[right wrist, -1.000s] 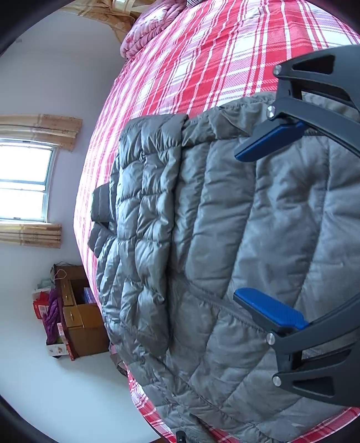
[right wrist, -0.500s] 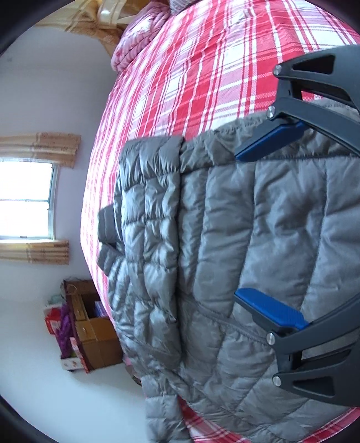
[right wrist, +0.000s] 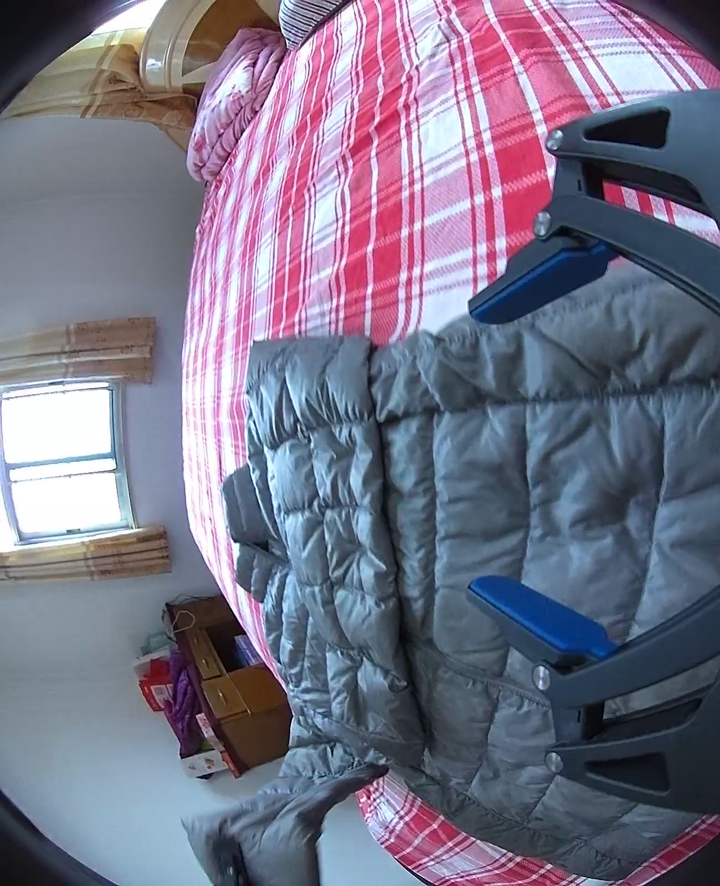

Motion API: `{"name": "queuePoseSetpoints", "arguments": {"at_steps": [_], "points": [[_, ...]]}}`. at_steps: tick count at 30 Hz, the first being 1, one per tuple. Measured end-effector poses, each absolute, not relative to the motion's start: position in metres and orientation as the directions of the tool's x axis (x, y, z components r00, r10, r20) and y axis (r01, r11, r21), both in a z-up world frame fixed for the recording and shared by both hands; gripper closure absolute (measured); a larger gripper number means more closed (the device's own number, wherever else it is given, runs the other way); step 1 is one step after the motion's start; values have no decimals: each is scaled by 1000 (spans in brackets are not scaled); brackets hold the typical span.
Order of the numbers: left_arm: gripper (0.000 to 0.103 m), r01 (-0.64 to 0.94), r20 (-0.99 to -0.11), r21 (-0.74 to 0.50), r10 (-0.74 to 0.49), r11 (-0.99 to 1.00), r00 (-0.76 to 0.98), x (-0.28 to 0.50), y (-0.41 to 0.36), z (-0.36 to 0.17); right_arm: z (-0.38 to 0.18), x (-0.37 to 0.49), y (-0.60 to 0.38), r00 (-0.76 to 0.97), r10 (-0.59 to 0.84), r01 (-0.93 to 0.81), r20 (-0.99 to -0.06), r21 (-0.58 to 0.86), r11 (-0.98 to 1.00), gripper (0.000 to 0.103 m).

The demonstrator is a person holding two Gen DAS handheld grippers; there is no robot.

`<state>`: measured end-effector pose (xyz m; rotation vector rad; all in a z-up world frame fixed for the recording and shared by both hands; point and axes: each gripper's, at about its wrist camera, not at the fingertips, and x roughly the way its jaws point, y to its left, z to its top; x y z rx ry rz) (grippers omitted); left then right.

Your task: Fold large clothes

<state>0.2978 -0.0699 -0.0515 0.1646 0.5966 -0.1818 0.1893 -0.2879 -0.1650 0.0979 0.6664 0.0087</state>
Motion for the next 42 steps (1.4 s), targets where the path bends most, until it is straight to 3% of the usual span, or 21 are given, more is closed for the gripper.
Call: {"name": "queuePoseSetpoints", "arguments": {"at_steps": [2, 7, 8, 12, 16, 21, 25, 26, 28, 29, 33, 42], "points": [[73, 263, -606, 92, -156, 960, 780, 305, -96, -69, -164, 191, -296, 785, 28, 39, -619, 94, 995, 9], [28, 316, -600, 155, -164, 936, 783, 296, -137, -91, -155, 204, -317, 784, 9, 66, -620, 97, 993, 9], [25, 315, -588, 167, -162, 934, 793, 293, -139, -91, -151, 208, -319, 788, 3, 69, -616, 92, 993, 9], [19, 307, -558, 156, -173, 939, 811, 289, -119, -86, -137, 225, -321, 792, 6, 61, -611, 89, 994, 9], [15, 205, -559, 156, -85, 966, 825, 306, -79, -97, -131, 240, -309, 786, 54, 26, -616, 121, 992, 9], [15, -11, -631, 173, 119, 985, 767, 334, -7, -138, -134, 257, -267, 741, 185, -86, -645, 183, 979, 9], [15, -112, -700, 129, 171, 985, 694, 345, 39, -174, -150, 273, -230, 649, 307, -178, -696, 253, 951, 9], [15, -124, -705, 131, 180, 984, 686, 346, 44, -180, -157, 279, -221, 620, 321, -190, -716, 260, 947, 11], [15, -150, -721, 138, 203, 979, 662, 349, 55, -193, -173, 290, -207, 561, 343, -196, -753, 282, 939, 34], [15, -156, -726, 137, 206, 978, 656, 350, 57, -198, -178, 294, -204, 539, 359, -197, -762, 301, 933, 57], [15, -170, -740, 122, 203, 978, 641, 354, 67, -211, -181, 296, -204, 538, 393, -192, -745, 346, 919, 83], [15, -163, -742, 124, 200, 979, 640, 356, 71, -220, -175, 275, -252, 597, 270, -114, -756, 253, 961, 88]]}}
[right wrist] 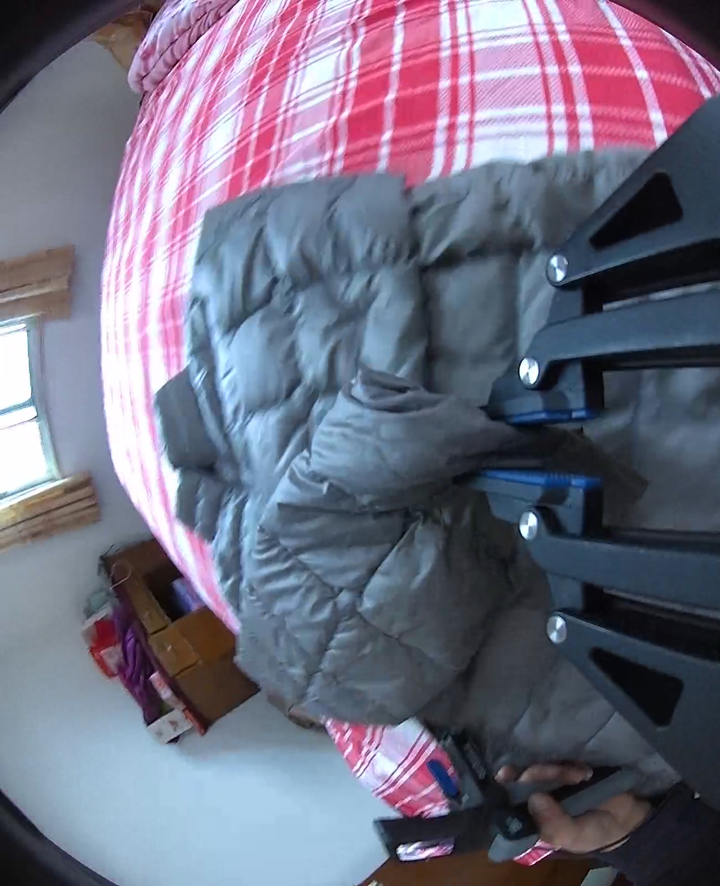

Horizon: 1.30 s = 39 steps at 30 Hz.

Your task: Fold large clothes

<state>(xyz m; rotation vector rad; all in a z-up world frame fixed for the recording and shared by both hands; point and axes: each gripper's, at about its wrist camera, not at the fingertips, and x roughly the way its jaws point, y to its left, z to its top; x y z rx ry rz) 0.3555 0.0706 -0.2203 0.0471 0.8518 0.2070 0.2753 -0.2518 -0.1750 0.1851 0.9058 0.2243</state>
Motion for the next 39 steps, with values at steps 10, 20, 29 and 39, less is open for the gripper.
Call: {"name": "queuePoseSetpoints", "arguments": {"at_steps": [10, 20, 29, 39], "points": [[15, -134, -752, 89, 155, 987, 640, 343, 84, -170, -177, 260, -294, 595, 249, -33, -764, 286, 958, 53], [15, -26, -727, -2, 16, 1000, 686, 379, 39, -118, -132, 264, -300, 683, 98, 67, -724, 195, 978, 30], [15, 0, -714, 36, 26, 999, 700, 430, -19, -160, -142, 311, -234, 678, 163, -31, -716, 194, 981, 51], [9, -24, -743, 2, 17, 1000, 669, 447, -9, -216, -197, 340, -212, 684, 109, -9, -722, 141, 990, 51]]}}
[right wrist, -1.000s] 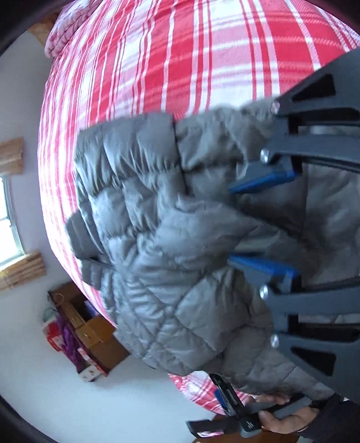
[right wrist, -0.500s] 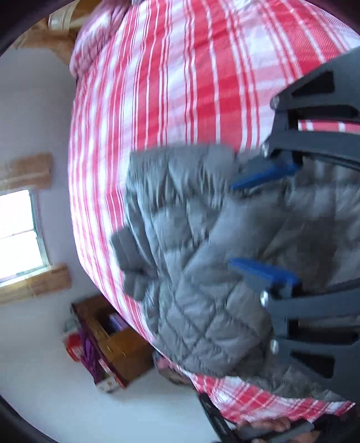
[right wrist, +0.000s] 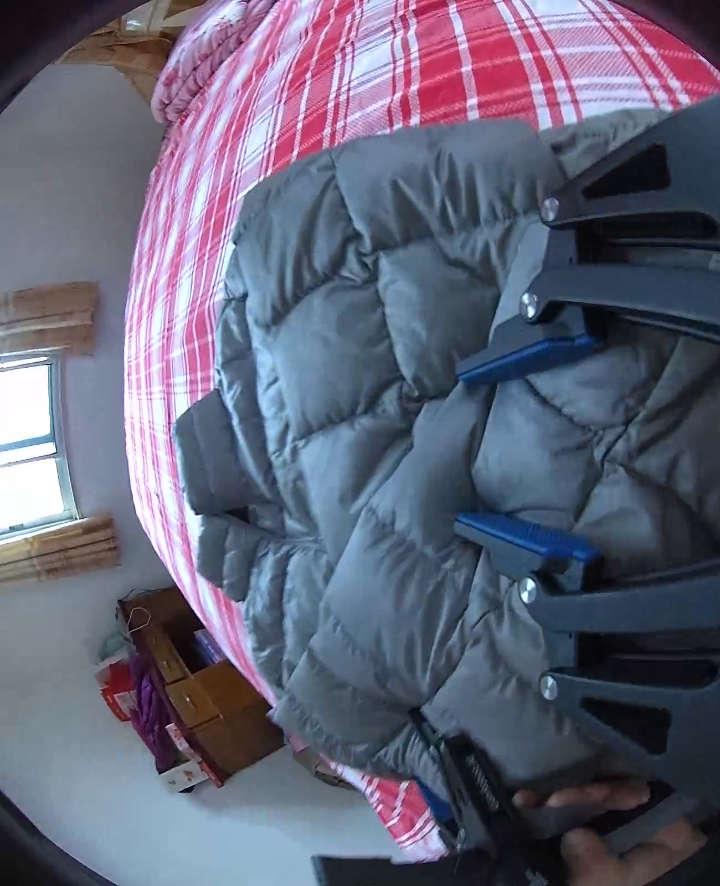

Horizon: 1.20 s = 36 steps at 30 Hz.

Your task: Fold large clothes

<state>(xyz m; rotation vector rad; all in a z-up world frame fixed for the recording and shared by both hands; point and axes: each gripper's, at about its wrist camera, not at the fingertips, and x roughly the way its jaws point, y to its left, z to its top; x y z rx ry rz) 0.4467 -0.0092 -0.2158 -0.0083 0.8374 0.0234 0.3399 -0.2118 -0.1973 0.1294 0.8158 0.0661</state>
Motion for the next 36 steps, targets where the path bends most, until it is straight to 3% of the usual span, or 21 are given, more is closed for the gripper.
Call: {"name": "queuePoseSetpoints", "arguments": {"at_steps": [25, 30, 33, 36], "points": [[4, -27, -770, 60, 63, 998, 635, 459, -18, -227, -217, 345, -208, 668, 77, 7, -740, 109, 994, 50], [4, -23, -765, 22, 32, 999, 643, 439, -4, -191, -205, 341, -214, 657, 101, -6, -747, 128, 992, 50], [4, -1, -719, 18, 14, 1000, 695, 434, 1, -157, -178, 330, -228, 706, 129, -9, -696, 174, 985, 42], [4, -7, -695, 12, 14, 1000, 719, 453, 3, -138, -152, 333, -248, 746, 82, 18, -661, 143, 990, 42]]}}
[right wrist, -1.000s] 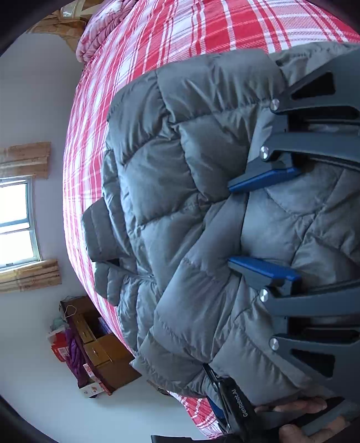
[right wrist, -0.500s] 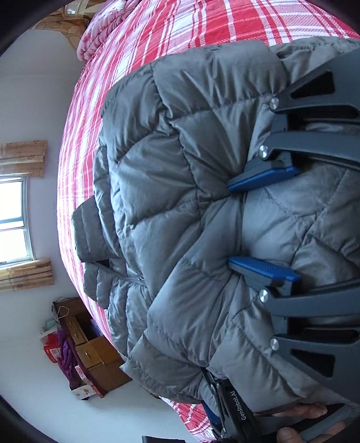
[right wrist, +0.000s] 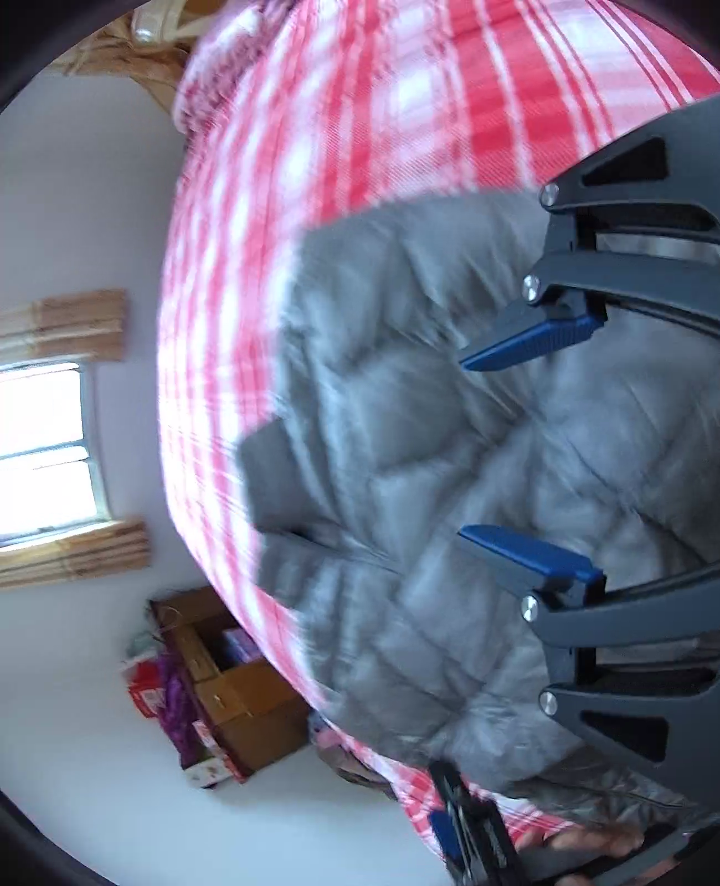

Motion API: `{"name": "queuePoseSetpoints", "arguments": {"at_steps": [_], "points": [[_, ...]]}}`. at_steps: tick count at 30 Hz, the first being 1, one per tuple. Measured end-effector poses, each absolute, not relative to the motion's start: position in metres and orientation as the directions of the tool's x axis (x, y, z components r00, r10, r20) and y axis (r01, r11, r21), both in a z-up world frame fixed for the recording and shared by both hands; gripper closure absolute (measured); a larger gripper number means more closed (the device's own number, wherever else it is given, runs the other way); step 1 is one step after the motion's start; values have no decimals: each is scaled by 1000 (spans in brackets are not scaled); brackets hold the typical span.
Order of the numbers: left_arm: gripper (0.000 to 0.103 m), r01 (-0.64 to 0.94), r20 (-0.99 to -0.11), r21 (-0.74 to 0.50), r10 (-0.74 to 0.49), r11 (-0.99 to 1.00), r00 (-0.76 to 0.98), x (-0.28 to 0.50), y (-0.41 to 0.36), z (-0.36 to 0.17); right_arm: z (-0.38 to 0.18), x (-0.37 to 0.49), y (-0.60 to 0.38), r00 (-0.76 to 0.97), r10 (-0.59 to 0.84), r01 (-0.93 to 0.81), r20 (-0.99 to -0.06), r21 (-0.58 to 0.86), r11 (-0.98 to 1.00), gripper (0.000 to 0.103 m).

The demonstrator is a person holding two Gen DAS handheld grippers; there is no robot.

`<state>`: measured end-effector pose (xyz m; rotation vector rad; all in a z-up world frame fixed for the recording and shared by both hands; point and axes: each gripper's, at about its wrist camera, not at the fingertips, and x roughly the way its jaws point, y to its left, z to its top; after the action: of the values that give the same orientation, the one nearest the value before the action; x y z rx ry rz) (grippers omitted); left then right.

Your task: Fold large clothes

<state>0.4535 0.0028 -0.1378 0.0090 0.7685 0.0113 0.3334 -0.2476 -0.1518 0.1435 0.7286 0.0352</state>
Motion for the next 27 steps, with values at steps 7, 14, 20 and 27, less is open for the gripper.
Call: {"name": "queuePoseSetpoints", "arguments": {"at_steps": [7, 14, 20, 27], "points": [[4, -77, -746, 49, 87, 996, 660, 526, 1, -179, -152, 385, -307, 748, -41, 139, -663, 95, 986, 42], [4, -80, -796, 30, 72, 996, 601, 547, -1, -227, -200, 412, -312, 683, -34, 103, -729, 49, 994, 41], [1, -101, -791, 53, 103, 994, 603, 547, -5, -231, -212, 412, -308, 668, -43, 101, -743, 33, 994, 37], [1, -99, -789, 60, 108, 993, 604, 548, -7, -232, -215, 413, -309, 668, -41, 106, -743, 40, 994, 35]]}}
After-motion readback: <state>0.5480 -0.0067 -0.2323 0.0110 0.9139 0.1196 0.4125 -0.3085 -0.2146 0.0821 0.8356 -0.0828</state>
